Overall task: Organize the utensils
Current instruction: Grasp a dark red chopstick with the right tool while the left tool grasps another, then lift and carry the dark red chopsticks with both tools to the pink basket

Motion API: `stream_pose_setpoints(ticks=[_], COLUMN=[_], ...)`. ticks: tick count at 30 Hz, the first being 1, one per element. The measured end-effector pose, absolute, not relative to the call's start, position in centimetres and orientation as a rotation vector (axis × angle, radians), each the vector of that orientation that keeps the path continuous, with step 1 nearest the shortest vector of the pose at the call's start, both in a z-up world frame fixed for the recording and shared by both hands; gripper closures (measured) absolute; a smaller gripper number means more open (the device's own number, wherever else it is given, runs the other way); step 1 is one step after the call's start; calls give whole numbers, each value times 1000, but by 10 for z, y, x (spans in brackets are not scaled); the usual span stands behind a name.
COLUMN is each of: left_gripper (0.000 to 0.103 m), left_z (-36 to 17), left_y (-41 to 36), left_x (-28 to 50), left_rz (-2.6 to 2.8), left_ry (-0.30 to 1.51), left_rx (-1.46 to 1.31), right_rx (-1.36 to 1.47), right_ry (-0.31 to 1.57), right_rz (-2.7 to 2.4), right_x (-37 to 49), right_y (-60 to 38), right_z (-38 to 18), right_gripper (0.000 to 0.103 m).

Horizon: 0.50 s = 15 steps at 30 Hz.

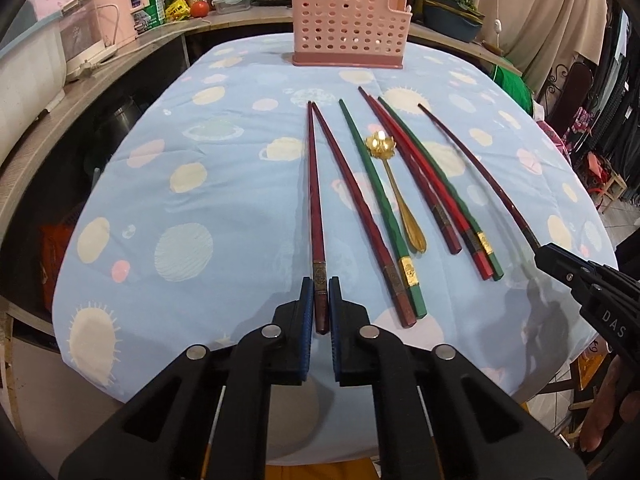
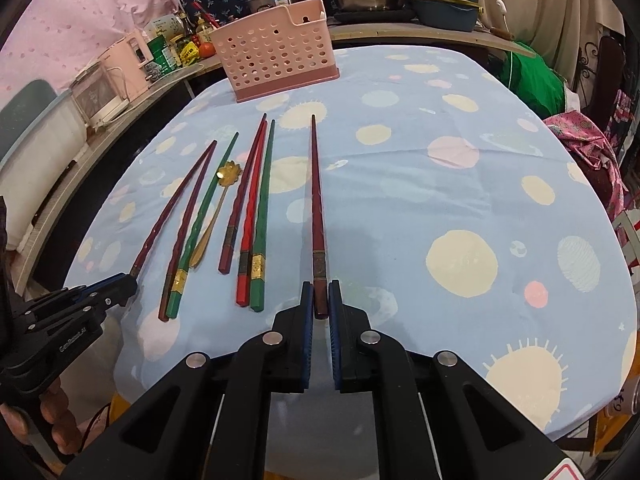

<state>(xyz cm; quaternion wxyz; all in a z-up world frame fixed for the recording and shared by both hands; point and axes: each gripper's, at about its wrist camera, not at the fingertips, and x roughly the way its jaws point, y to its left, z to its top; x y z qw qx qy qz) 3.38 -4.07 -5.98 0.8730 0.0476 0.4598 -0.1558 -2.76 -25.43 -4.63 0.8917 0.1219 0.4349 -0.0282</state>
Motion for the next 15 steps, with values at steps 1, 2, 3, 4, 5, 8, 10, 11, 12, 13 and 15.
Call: stream_pose_setpoints(ticks=[1,2,3,4,5,8,10,11,12,13,15], left_gripper=[96,96,96,96,96,96,96,96,96,96,96], left_z=[-56,-51,-47,-42,-36,-15,0,7,14,21,38], left_y=[-40,-40,-40,-40,-39,-37,-35,-34,-33,-32,-30], left_x=[33,34,33,33,33,35,38,40,42,45,52], left_rz=[-324,-323,-322,-320,-320,-318,-317,-318,-317,-317,-318], left_ry=[953,945,938,928,917,876,847,836,821,808,778], left_rx=[98,97,98,97,93,81,68,63,54,45,28], right_rx=[250,247,244,243,245,250,251,252,254,257,271], right_ry=[894,886,876,865,853,813,787,772,759,748,723], right_rz=[-57,-56,-55,-54,-53,-47,-47,-46,-47,-49,-47], right_x=[-28,-28,-29,-29,-29,-28,-26,-25,-23,-21,-16], right_y=[-253,-253,-252,-251,-251,-254,-256,-257,-259,-262,-269], right_z=[-41,-36,-30,-24,-17,3,16,23,29,35,47], right_gripper=[96,96,96,96,96,96,96,96,96,96,96])
